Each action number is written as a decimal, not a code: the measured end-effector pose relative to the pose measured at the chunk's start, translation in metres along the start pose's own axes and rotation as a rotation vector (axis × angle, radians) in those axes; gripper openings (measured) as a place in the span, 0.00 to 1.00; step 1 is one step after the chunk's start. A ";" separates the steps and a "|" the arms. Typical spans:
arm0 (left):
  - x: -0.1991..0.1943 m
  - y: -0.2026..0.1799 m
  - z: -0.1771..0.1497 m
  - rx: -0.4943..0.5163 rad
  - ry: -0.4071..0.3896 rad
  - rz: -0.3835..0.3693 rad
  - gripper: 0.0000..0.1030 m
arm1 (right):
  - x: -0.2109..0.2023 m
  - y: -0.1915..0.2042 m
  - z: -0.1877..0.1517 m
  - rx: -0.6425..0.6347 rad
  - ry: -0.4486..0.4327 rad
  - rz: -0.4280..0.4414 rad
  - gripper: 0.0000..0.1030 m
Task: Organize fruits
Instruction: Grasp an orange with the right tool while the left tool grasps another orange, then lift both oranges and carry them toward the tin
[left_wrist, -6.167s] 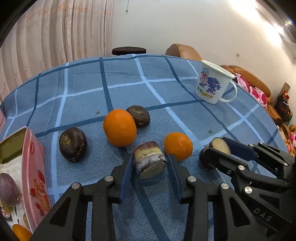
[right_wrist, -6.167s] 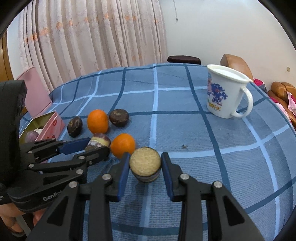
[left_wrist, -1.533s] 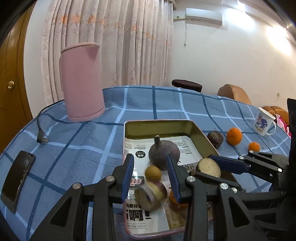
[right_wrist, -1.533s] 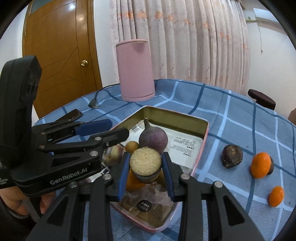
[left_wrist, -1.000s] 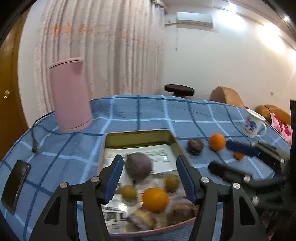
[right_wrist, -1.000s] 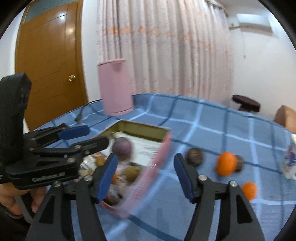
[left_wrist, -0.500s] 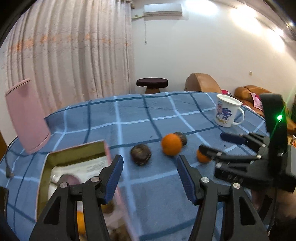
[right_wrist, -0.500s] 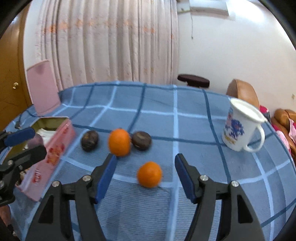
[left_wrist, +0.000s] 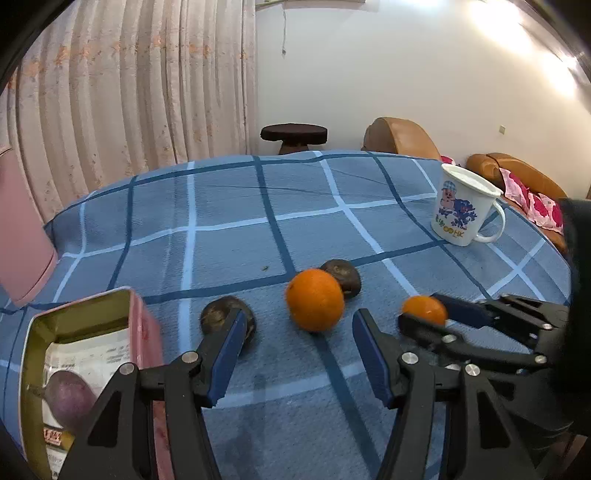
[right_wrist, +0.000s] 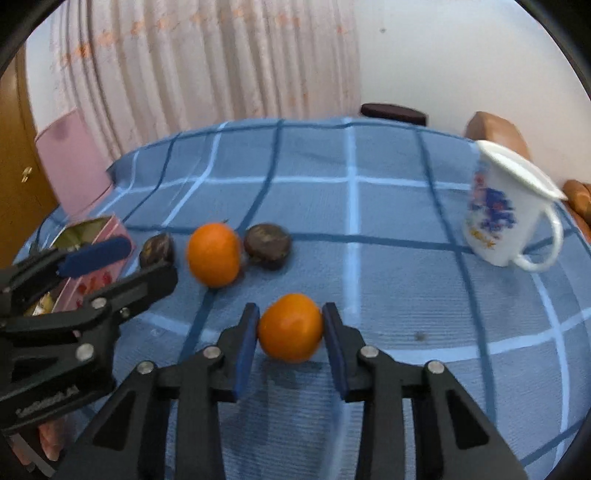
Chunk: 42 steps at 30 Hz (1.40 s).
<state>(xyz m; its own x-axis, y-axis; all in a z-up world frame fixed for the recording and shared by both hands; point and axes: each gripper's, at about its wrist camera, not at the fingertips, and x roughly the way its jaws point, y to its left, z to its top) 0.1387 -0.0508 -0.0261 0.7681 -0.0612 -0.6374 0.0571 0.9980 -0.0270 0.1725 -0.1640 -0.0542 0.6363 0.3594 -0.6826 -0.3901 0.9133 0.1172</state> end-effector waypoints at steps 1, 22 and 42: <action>0.003 -0.002 0.001 0.006 0.002 0.000 0.60 | -0.002 -0.006 0.000 0.023 -0.008 0.002 0.37; 0.025 -0.008 0.000 -0.003 0.030 -0.016 0.40 | -0.022 -0.011 -0.003 0.049 -0.105 0.021 0.37; -0.018 -0.007 -0.020 0.001 -0.096 -0.012 0.40 | -0.042 0.004 -0.005 -0.023 -0.209 0.033 0.37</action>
<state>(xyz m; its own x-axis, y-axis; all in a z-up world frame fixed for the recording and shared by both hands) 0.1111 -0.0564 -0.0299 0.8251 -0.0746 -0.5600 0.0675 0.9972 -0.0334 0.1411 -0.1767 -0.0292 0.7459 0.4234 -0.5141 -0.4266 0.8965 0.1193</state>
